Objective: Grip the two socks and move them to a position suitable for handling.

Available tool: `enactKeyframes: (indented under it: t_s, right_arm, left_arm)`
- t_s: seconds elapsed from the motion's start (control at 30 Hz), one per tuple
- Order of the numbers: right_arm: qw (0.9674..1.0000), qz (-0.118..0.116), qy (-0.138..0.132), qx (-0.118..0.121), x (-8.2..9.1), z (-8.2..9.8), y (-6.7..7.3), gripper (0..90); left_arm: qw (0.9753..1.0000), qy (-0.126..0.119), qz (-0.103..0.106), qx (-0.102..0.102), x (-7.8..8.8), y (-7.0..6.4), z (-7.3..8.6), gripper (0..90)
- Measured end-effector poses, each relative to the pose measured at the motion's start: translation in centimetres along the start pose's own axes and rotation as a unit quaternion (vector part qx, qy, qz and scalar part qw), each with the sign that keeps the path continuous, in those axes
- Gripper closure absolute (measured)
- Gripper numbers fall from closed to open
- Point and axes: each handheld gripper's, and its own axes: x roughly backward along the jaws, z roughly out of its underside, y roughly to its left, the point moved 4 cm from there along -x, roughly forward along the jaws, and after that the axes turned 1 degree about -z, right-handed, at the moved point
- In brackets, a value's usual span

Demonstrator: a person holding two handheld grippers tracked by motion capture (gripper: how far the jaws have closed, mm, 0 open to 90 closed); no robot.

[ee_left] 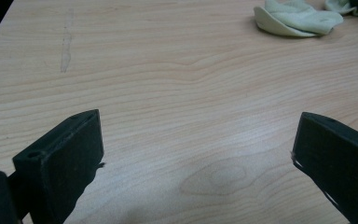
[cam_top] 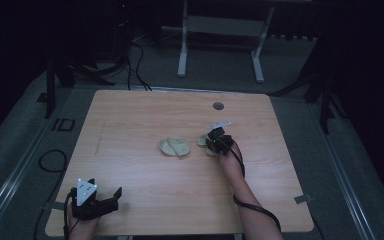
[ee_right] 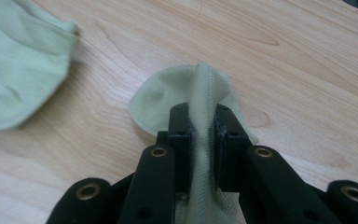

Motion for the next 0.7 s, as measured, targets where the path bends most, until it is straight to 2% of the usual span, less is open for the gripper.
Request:
enactKeyframes:
  t_s: [0.1, 0.27, 0.37, 0.57, 0.7]
  right_arm:
    - [1.0000, -0.005, 0.002, -0.003, 0.6, -0.2, -0.1, 79.6]
    - [0.9999, -0.016, -0.001, -0.006, 2.9, -1.0, -0.1, 79.6]
    - [0.9995, -0.026, -0.003, -0.015, 3.9, -1.3, 0.1, 79.6]
    - [0.9993, -0.031, -0.019, -0.002, 6.3, -1.8, 1.1, 79.5]
    - [0.9984, -0.044, -0.035, 0.008, 7.9, -1.9, 2.0, 79.5]
  left_arm:
    - [1.0000, -0.001, -0.002, 0.002, 0.0, 0.0, 0.0, 2.1]
    - [1.0000, -0.002, -0.002, 0.004, -0.1, 0.0, -0.1, 2.1]
    - [1.0000, -0.004, -0.002, 0.006, -0.1, 0.1, -0.2, 2.1]
    - [1.0000, -0.002, 0.003, 0.007, -0.4, 0.0, -0.3, 2.1]
    - [0.9999, -0.007, 0.007, -0.001, -0.3, -0.2, -0.4, 2.1]
